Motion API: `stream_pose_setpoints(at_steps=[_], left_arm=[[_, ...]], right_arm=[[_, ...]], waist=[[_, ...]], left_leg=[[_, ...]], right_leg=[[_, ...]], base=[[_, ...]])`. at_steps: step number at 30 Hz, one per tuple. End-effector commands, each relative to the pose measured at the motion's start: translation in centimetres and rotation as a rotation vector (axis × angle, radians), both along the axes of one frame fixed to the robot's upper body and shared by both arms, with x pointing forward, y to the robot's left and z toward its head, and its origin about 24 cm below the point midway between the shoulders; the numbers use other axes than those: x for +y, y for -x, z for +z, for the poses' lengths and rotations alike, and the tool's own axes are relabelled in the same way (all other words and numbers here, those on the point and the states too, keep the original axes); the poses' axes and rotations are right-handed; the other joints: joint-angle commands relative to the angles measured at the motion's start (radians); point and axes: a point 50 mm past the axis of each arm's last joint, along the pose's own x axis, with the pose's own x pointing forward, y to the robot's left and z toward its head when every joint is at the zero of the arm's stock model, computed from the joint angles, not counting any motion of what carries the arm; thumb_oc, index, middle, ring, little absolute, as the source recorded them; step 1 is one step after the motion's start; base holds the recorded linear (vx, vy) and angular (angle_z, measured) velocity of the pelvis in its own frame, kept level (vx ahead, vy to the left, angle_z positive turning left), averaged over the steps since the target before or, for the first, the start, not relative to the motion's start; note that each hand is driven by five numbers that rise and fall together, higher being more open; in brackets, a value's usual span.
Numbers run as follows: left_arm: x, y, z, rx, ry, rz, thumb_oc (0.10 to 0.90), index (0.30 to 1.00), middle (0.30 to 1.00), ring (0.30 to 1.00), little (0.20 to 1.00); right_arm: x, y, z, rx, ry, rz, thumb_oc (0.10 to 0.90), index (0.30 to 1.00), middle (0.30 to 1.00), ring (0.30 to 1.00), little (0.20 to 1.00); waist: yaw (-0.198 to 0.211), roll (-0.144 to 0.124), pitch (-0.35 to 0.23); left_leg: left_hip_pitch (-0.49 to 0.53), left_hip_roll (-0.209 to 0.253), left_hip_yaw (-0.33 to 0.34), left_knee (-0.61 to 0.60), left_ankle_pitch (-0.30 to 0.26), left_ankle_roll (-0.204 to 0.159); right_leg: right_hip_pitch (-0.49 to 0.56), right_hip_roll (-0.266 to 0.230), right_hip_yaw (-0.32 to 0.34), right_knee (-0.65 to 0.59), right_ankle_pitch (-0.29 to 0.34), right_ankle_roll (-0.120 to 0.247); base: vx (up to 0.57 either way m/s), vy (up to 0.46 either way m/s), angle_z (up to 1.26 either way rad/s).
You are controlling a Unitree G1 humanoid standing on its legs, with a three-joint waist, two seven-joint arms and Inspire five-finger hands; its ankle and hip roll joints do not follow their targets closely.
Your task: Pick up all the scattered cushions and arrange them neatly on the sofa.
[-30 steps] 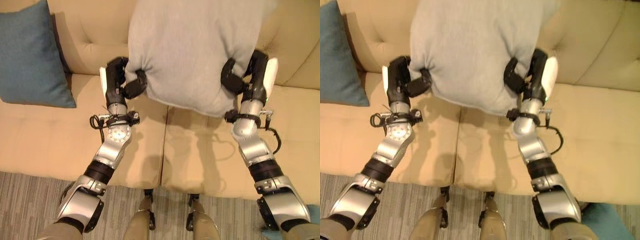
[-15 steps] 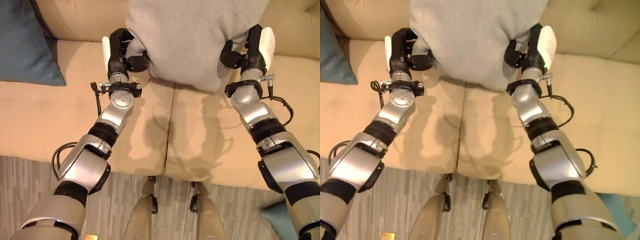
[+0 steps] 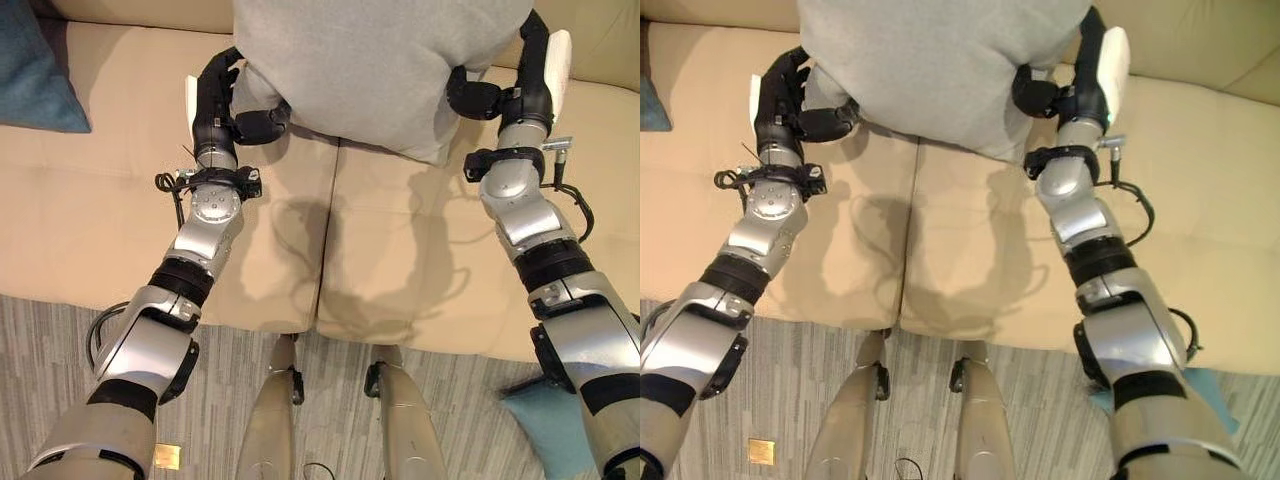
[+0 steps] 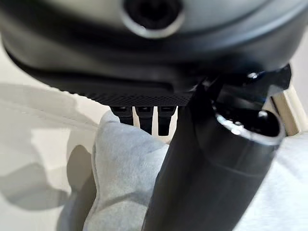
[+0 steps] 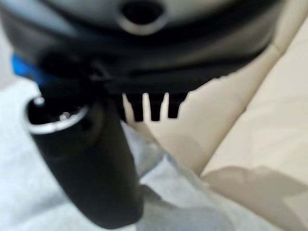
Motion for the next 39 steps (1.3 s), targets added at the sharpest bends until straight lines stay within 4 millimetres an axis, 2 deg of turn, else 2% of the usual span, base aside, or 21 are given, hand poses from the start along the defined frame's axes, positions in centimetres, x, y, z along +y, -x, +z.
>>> stream_pose_setpoints(at_steps=[1, 3, 4, 8, 11, 12, 16, 17, 22, 23, 24, 28, 29, 30, 32, 34, 37, 38, 39], left_arm=[[2.6, 0.6, -0.5, -0.048, 0.028, 0.025, 0.8, 0.9, 0.9, 0.9, 0.9], [4.5, 1.1, -2.1, 0.007, 0.015, 0.062, 0.8, 0.9, 0.9, 0.9, 0.9], [4.5, 1.1, -2.1, 0.008, 0.015, 0.062, 0.8, 0.9, 0.9, 0.9, 0.9], [8.6, 2.6, -4.3, 0.076, 0.0, 0.157, 0.8, 0.9, 0.9, 0.9, 0.9], [10.7, 4.3, -6.6, 0.118, 0.052, 0.214, 0.8, 0.9, 0.9, 0.9, 0.9], [10.9, 4.9, -7.5, 0.136, 0.065, 0.219, 0.8, 0.9, 0.9, 0.9, 0.9], [10.8, 7.7, -11.7, 0.218, 0.081, 0.207, 0.8, 0.9, 0.9, 0.9, 0.9], [10.7, 9.4, -14.4, 0.304, 0.067, 0.198, 0.8, 0.9, 0.9, 0.9, 0.9], [10.4, 14.4, -21.4, 0.559, 0.079, 0.201, 0.8, 0.9, 0.9, 0.9, 0.9], [10.2, 16.8, -24.2, 0.685, 0.076, 0.209, 0.8, 0.9, 0.9, 0.9, 0.9], [10.2, 16.8, -24.2, 0.685, 0.076, 0.209, 0.8, 0.9, 0.9, 0.9, 0.9], [9.7, 21.2, -29.1, 0.941, 0.053, 0.222, 0.8, 0.9, 0.9, 0.9, 0.9], [9.5, 22.6, -30.5, 1.022, 0.059, 0.234, 0.8, 0.9, 0.9, 0.9, 0.9], [9.3, 26.3, -33.1, 1.202, 0.051, 0.266, 0.8, 0.9, 0.9, 0.9, 0.9], [9.1, 29.3, -34.8, 1.353, 0.036, 0.285, 0.8, 0.9, 0.9, 0.9, 0.9], [8.9, 29.4, -35.1, 1.384, 0.01, 0.282, 0.8, 0.9, 0.9, 0.9, 0.9], [8.5, 29.2, -35.2, 1.39, 0.0, 0.278, 0.8, 0.9, 0.9, 0.9, 0.9], [8.3, 28.8, -35.2, 1.382, 0.0, 0.27, 0.8, 0.9, 0.9, 0.9, 0.9], [7.9, 28.4, -35.2, 1.379, -0.007, 0.242, 0.8, 0.9, 0.9, 0.9, 0.9]], right_arm=[[-0.4, 1.0, -0.4, -0.056, 0.082, 0.041, 0.8, 0.9, 0.9, 0.9, 0.9], [-1.4, 1.5, -1.6, -0.025, 0.084, 0.035, 0.8, 0.9, 0.9, 0.9, 0.9], [-1.4, 1.5, -1.6, -0.025, 0.084, 0.035, 0.8, 0.9, 0.9, 0.9, 0.9], [-3.4, 3.0, -4.3, 0.031, 0.074, 0.027, 0.8, 0.9, 0.9, 0.9, 0.9], [-4.4, 4.4, -7.3, 0.084, 0.016, 0.029, 0.8, 0.9, 0.9, 0.9, 0.9], [-4.6, 4.9, -8.2, 0.1, -0.001, 0.03, 0.8, 0.9, 0.9, 0.9, 0.9], [-4.9, 7.3, -13.9, 0.239, -0.106, 0.045, 0.8, 0.9, 0.9, 0.9, 0.9], [-5.1, 8.7, -16.6, 0.324, -0.157, 0.06, 0.8, 0.9, 0.9, 0.9, 0.9], [-5.6, 12.7, -23.1, 0.559, -0.25, 0.05, 0.8, 0.9, 0.9, 0.9, 0.9], [-5.6, 14.3, -25.4, 0.644, -0.295, 0.036, 0.8, 0.9, 0.9, 0.9, 0.9], [-5.6, 14.3, -25.4, 0.644, -0.295, 0.036, 0.8, 0.9, 0.9, 0.9, 0.9], [-5.3, 16.3, -28.5, 0.764, -0.337, 0.014, 0.8, 0.9, 0.9, 0.9, 0.9], [-5.2, 16.8, -29.3, 0.803, -0.332, 0.01, 0.8, 0.9, 0.9, 0.9, 0.9], [-5.0, 18.2, -31.1, 0.896, -0.332, 0.001, 0.8, 0.9, 0.9, 0.9, 0.9], [-4.9, 19.9, -33.1, 0.983, -0.372, -0.022, 0.8, 0.9, 0.9, 0.9, 0.9], [-5.0, 20.6, -34.0, 1.019, -0.411, -0.054, 0.8, 0.9, 0.9, 0.9, 0.9], [-5.0, 21.0, -34.7, 1.058, -0.422, -0.072, 0.8, 0.9, 0.9, 0.9, 0.9], [-4.9, 21.2, -35.0, 1.084, -0.415, -0.075, 0.8, 0.9, 0.9, 0.9, 0.9], [-5.0, 21.5, -35.6, 1.133, -0.397, -0.081, 0.8, 0.9, 0.9, 0.9, 0.9]], waist=[[0.016, 0.005, -0.217], [0.013, 0.003, -0.219], [0.013, 0.003, -0.219], [0.008, -0.003, -0.226], [0.005, -0.009, -0.236], [0.004, -0.011, -0.242], [0.002, -0.025, -0.256], [-0.001, -0.034, -0.268], [-0.005, -0.046, -0.296], [-0.004, -0.045, -0.308], [-0.004, -0.045, -0.308], [-0.001, -0.048, -0.329], [0.001, -0.05, -0.336], [0.006, -0.054, -0.354], [0.01, -0.057, -0.353], [0.008, -0.061, -0.329], [0.006, -0.066, -0.318], [0.005, -0.071, -0.312], [0.006, -0.085, -0.309]], left_leg=[[0.031, -0.017, -0.009, -0.01, -0.101, -0.045], [0.042, -0.015, -0.006, -0.01, -0.102, -0.045], [0.042, -0.015, -0.006, -0.01, -0.102, -0.045], [0.065, -0.011, 0.0, -0.01, -0.107, -0.043], [0.084, -0.008, 0.006, -0.01, -0.113, -0.043], [0.093, -0.007, 0.006, -0.01, -0.116, -0.042], [0.146, 0.0, 0.014, -0.01, -0.124, -0.041], [0.179, 0.004, 0.016, -0.01, -0.128, -0.04], [0.258, 0.018, 0.017, -0.01, -0.13, -0.04], [0.296, 0.027, 0.018, -0.01, -0.135, -0.04], [0.296, 0.027, 0.018, -0.01, -0.135, -0.04], [0.371, 0.043, 0.028, -0.01, -0.144, -0.039], [0.388, 0.047, 0.029, -0.01, -0.148, -0.038], [0.432, 0.058, 0.031, -0.01, -0.158, -0.032], [0.467, 0.076, 0.033, -0.01, -0.152, -0.034], [0.449, 0.088, 0.036, 0.034, -0.138, -0.048], [0.412, 0.089, 0.033, 0.094, -0.137, -0.05], [0.397, 0.083, 0.033, 0.132, -0.151, -0.046], [0.399, 0.047, 0.012, 0.224, -0.223, -0.03]], right_leg=[[0.02, -0.012, 0.011, 0.12, -0.187, 0.081], [0.035, -0.014, 0.009, 0.117, -0.185, 0.081], [0.035, -0.014, 0.009, 0.117, -0.185, 0.081], [0.06, -0.016, 0.008, 0.11, -0.183, 0.081], [0.086, -0.015, 0.007, 0.099, -0.181, 0.082], [0.1, -0.014, 0.006, 0.092, -0.182, 0.082], [0.177, -0.008, -0.005, 0.062, -0.181, 0.084], [0.221, -0.004, -0.013, 0.05, -0.183, 0.086], [0.312, 0.012, -0.026, 0.053, -0.208, 0.083], [0.351, 0.021, -0.033, 0.061, -0.224, 0.082], [0.351, 0.021, -0.033, 0.061, -0.224, 0.082], [0.426, 0.042, -0.033, 0.058, -0.244, 0.076], [0.445, 0.047, -0.03, 0.052, -0.248, 0.075], [0.489, 0.067, -0.021, 0.034, -0.263, 0.068], [0.534, 0.088, -0.01, 0.017, -0.281, 0.055], [0.551, 0.096, -0.018, 0.002, -0.29, 0.041], [0.55, 0.09, -0.025, -0.005, -0.286, 0.035], [0.544, 0.085, -0.024, -0.005, -0.281, 0.031], [0.528, 0.067, -0.019, 0.004, -0.264, 0.03]], base=[[-0.01, 0.011, 0.06], [0.0, 0.006, 0.03], [-0.01, 0.001, -0.04], [-0.01, 0.007, -0.02], [0.0, 0.0, 0.02], [0.0, 0.0, 0.0], [0.05, -0.027, 0.03], [0.08, -0.042, 0.0], [0.06, -0.043, 0.0], [0.04, -0.042, -0.06], [0.03, -0.041, -0.01], [0.01, -0.05, 0.01], [0.03, -0.119, -0.04], [0.04, -0.136, -0.07], [0.03, -0.163, -0.25], [-0.09, -0.124, -0.06], [-0.15, -0.066, 0.24], [-0.18, -0.028, 0.29], [-0.23, -0.022, 0.2]])
